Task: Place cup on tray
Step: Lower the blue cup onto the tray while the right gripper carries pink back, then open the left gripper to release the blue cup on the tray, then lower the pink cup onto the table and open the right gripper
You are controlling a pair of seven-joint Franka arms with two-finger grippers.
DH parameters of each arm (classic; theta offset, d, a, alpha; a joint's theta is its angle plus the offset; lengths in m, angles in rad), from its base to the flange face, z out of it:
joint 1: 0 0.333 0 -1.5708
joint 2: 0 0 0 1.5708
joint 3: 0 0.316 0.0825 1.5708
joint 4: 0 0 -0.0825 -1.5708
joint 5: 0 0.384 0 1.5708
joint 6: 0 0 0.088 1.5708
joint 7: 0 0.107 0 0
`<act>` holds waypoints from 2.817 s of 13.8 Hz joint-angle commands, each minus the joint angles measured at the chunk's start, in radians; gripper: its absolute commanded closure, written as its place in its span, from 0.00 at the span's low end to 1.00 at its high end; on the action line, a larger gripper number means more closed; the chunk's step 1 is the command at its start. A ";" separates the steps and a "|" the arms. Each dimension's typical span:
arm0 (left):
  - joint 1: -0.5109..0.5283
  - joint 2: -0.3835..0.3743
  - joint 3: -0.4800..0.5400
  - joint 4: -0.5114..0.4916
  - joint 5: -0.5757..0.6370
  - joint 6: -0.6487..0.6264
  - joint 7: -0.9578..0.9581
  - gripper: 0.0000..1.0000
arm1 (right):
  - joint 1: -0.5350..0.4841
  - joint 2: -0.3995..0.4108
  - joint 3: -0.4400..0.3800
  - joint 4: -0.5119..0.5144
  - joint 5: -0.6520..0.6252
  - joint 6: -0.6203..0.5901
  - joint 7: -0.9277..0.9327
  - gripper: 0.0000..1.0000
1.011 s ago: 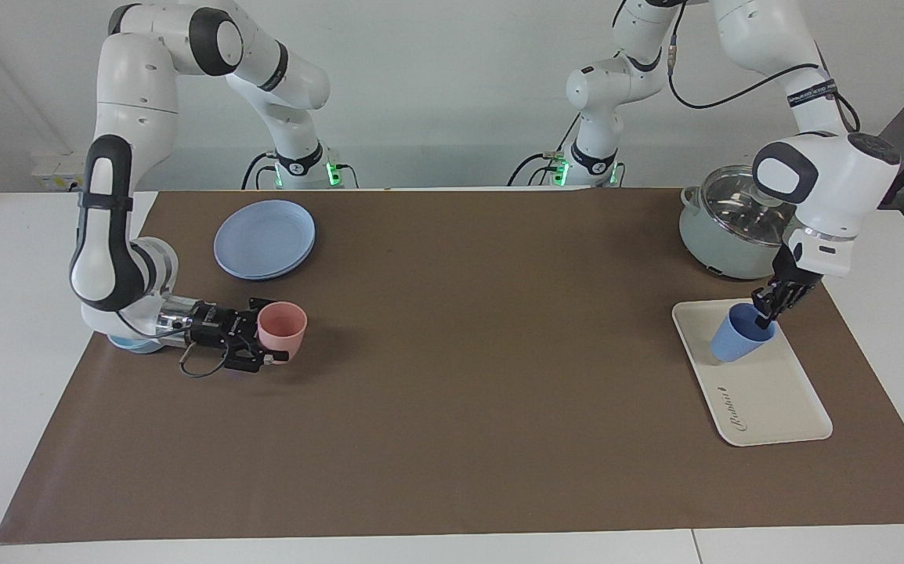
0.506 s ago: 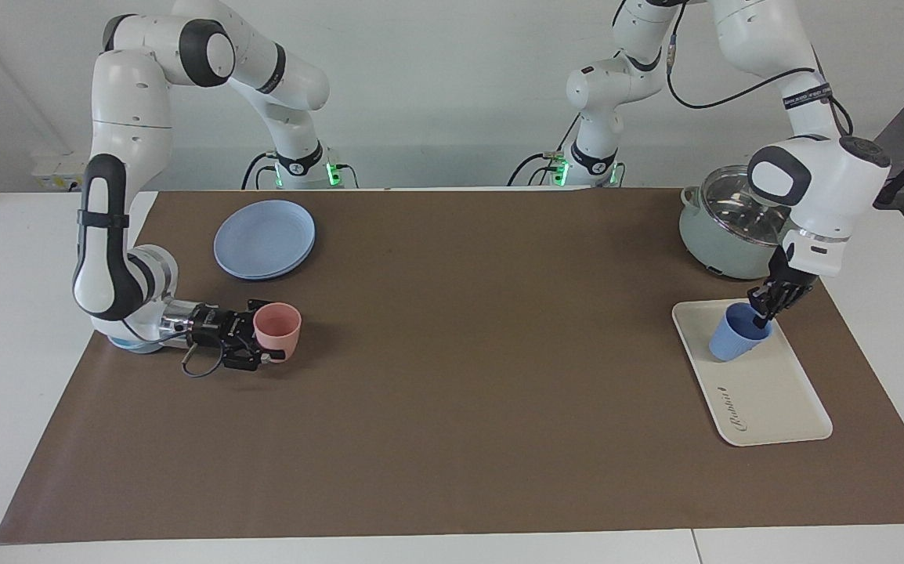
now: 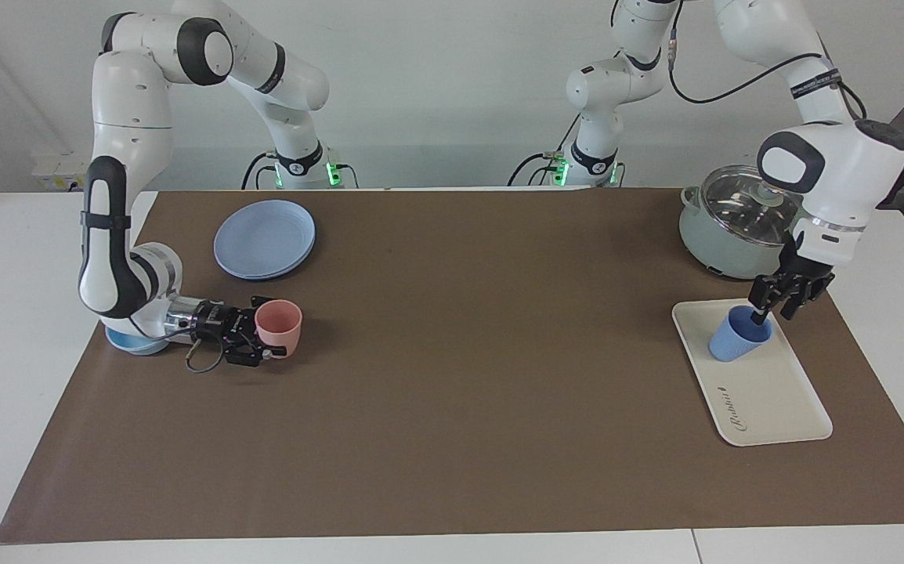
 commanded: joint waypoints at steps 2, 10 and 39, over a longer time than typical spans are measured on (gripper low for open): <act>-0.067 -0.088 -0.026 0.073 0.105 -0.218 0.016 0.00 | -0.011 -0.038 0.006 -0.048 0.033 -0.004 -0.040 0.24; -0.221 -0.128 -0.038 0.140 0.145 -0.451 0.015 0.00 | -0.011 -0.041 0.006 -0.074 0.034 0.009 -0.040 0.09; -0.226 -0.099 -0.046 0.194 0.099 -0.545 -0.131 0.00 | 0.086 -0.330 0.000 -0.068 -0.462 0.242 0.031 0.00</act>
